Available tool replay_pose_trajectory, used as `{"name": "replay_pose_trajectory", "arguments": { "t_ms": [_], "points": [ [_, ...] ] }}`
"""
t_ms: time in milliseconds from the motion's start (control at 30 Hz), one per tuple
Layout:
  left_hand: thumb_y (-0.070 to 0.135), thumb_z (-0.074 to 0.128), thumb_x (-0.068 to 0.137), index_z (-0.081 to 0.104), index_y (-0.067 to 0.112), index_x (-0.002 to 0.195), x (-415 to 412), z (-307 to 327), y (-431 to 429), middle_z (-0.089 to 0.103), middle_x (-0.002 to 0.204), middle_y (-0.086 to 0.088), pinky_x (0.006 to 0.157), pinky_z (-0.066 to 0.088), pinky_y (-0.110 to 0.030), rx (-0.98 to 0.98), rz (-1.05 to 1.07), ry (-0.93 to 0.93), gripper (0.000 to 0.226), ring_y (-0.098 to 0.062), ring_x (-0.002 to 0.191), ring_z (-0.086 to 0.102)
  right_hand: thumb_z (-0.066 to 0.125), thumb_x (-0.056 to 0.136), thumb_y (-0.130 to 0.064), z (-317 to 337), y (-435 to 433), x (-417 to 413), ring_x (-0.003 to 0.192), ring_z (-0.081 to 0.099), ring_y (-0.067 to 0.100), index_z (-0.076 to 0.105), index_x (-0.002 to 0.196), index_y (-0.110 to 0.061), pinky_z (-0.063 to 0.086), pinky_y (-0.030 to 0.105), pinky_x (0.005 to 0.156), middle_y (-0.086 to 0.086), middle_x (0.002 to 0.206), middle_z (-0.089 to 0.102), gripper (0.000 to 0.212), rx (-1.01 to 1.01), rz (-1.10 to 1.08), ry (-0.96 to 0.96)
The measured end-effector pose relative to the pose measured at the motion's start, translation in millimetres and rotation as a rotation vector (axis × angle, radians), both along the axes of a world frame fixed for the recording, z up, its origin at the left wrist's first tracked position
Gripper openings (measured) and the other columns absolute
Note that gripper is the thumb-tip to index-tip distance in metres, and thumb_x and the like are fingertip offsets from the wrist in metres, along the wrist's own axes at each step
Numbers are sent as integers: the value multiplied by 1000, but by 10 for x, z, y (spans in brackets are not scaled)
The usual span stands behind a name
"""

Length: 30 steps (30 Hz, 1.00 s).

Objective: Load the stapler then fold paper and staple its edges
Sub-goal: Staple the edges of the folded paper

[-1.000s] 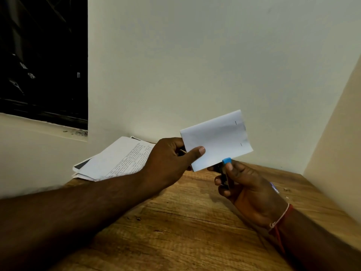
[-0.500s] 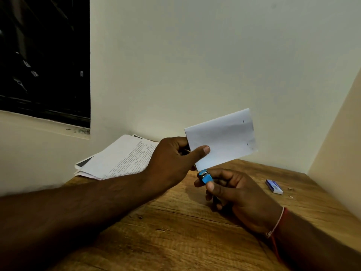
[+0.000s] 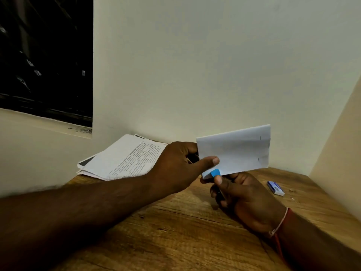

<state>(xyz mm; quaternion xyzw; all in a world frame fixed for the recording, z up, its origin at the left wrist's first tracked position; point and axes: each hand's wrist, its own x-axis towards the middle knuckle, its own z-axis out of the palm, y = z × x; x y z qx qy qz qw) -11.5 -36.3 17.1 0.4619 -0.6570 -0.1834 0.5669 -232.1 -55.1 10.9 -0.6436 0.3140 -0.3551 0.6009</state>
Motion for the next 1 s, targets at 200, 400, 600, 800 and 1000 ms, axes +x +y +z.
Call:
{"name": "replay_pose_trajectory", "arguments": {
  "t_ms": [200, 400, 600, 800, 1000],
  "points": [
    [40, 89, 96, 90, 24, 115, 22, -8, -51, 88, 91, 1, 83, 72, -48, 44, -28, 70, 25, -19, 83, 85, 99, 71, -45, 2, -74, -24, 67, 58, 20, 82, 102, 1, 43, 35, 64, 15, 83, 66, 58, 13, -75, -134],
    [34, 90, 96, 90, 21, 111, 121, 11, -142, 89, 98, -3, 88, 70, -61, 78, -66, 202, 20, -28, 93, 87, 75, 88, -25, 130, -79, -59, 77, 63, 17, 85, 91, -12, 45, 27, 59, 6, 98, 71, 17, 5, -174, -312],
    [36, 89, 94, 91, 26, 110, 180, -15, -215, 89, 102, -6, 91, 66, -68, 79, -133, 217, 19, -40, 99, 85, 70, 94, -25, 210, -164, -203, 78, 62, 14, 81, 102, -14, 45, 24, 59, 0, 93, 68, 17, 1, -222, -354],
    [30, 86, 100, 90, 23, 115, 189, 34, -187, 89, 101, -3, 91, 68, -63, 82, -107, 163, 17, -35, 96, 85, 68, 96, -24, 196, -223, -250, 78, 61, 15, 76, 108, -11, 45, 23, 57, 0, 91, 67, 20, -16, -227, -335],
    [26, 85, 100, 89, 18, 116, 155, 50, -165, 90, 101, -2, 91, 71, -54, 94, -95, 224, 18, -30, 94, 86, 69, 94, -21, 175, -220, -226, 77, 63, 16, 76, 109, -10, 46, 25, 56, 1, 94, 69, 20, 6, -220, -334]
  ]
}}
